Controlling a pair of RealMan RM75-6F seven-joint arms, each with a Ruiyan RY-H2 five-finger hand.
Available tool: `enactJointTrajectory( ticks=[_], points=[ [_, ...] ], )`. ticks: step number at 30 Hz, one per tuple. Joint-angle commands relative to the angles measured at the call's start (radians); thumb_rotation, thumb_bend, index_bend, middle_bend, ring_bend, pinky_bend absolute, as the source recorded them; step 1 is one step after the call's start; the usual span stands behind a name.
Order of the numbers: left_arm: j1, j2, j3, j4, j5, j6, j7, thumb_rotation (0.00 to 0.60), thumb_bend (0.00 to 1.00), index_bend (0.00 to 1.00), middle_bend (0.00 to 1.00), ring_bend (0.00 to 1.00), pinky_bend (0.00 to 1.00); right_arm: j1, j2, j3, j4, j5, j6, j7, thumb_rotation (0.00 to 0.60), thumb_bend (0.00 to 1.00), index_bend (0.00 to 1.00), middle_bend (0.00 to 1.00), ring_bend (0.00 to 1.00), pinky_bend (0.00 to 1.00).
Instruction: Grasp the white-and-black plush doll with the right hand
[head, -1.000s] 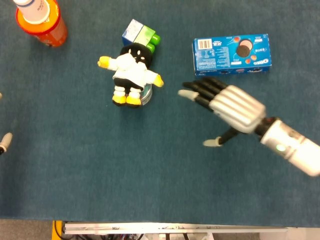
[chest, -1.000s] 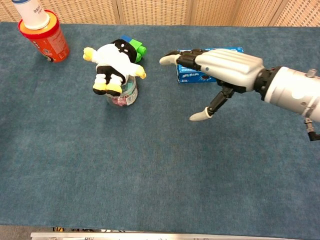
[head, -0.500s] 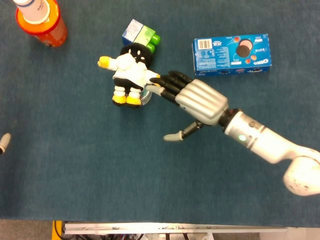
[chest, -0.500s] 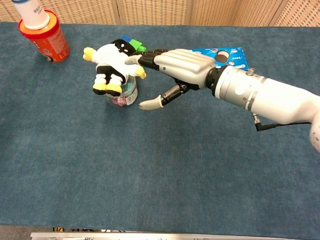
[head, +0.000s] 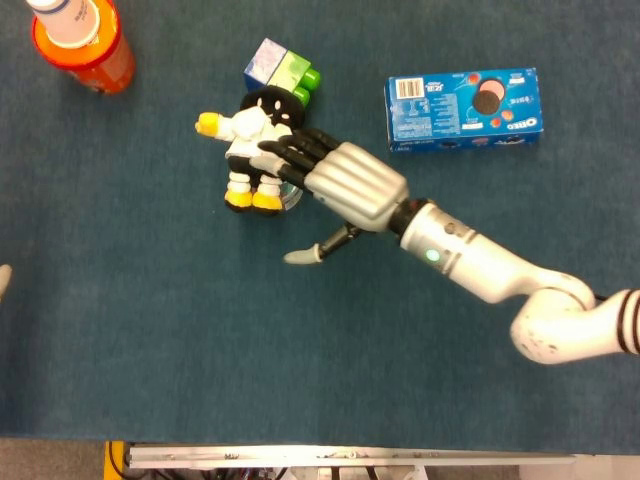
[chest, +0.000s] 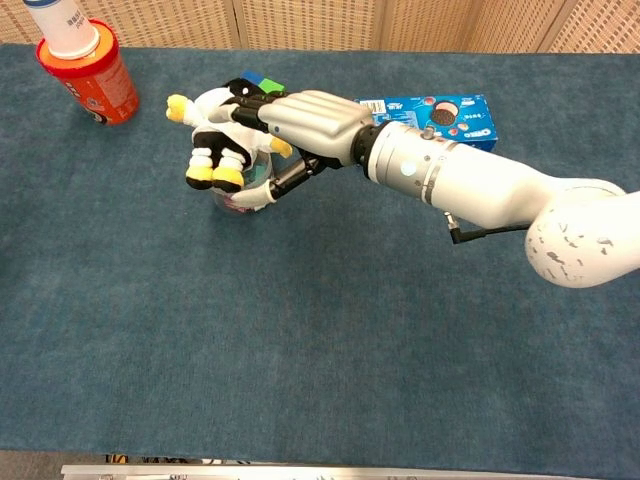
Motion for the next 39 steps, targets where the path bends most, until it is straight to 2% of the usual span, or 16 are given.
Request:
enactJointTrajectory(
  ticks=[1, 15, 23, 29, 39],
  points=[
    [0.000, -0.001, -0.001, 0.004, -0.002, -0.001, -0.003, 0.600, 0.22, 0.19, 0.20, 0.16, 0.07, 0.029, -0.037, 0.007, 0.042, -0.003, 0.000, 0.003, 0.161, 0.00, 0.00, 0.00, 0.00, 0.00],
    [0.014, 0.001, 0.000, 0.016, -0.009, 0.010, -0.016, 0.600, 0.22, 0.19, 0.20, 0.16, 0.07, 0.095, -0.165, -0.006, 0.254, -0.042, 0.014, 0.101, 0.162, 0.00, 0.00, 0.00, 0.00, 0.00],
    [0.016, -0.001, 0.000, 0.027, -0.012, 0.008, -0.025, 0.600, 0.22, 0.19, 0.20, 0.16, 0.07, 0.081, -0.141, -0.029, 0.245, -0.067, 0.052, 0.134, 0.163, 0.00, 0.00, 0.00, 0.00, 0.00],
    [0.014, -0.002, -0.001, 0.028, -0.010, 0.005, -0.024, 0.600, 0.22, 0.19, 0.20, 0.16, 0.07, 0.091, -0.132, -0.014, 0.223, -0.077, 0.075, 0.146, 0.164, 0.00, 0.00, 0.00, 0.00, 0.00],
    [0.019, 0.001, -0.002, 0.027, -0.019, 0.005, -0.022, 0.600, 0.22, 0.19, 0.20, 0.16, 0.07, 0.145, -0.200, 0.010, 0.313, -0.050, 0.048, 0.134, 0.164, 0.00, 0.00, 0.00, 0.00, 0.00]
  ],
)
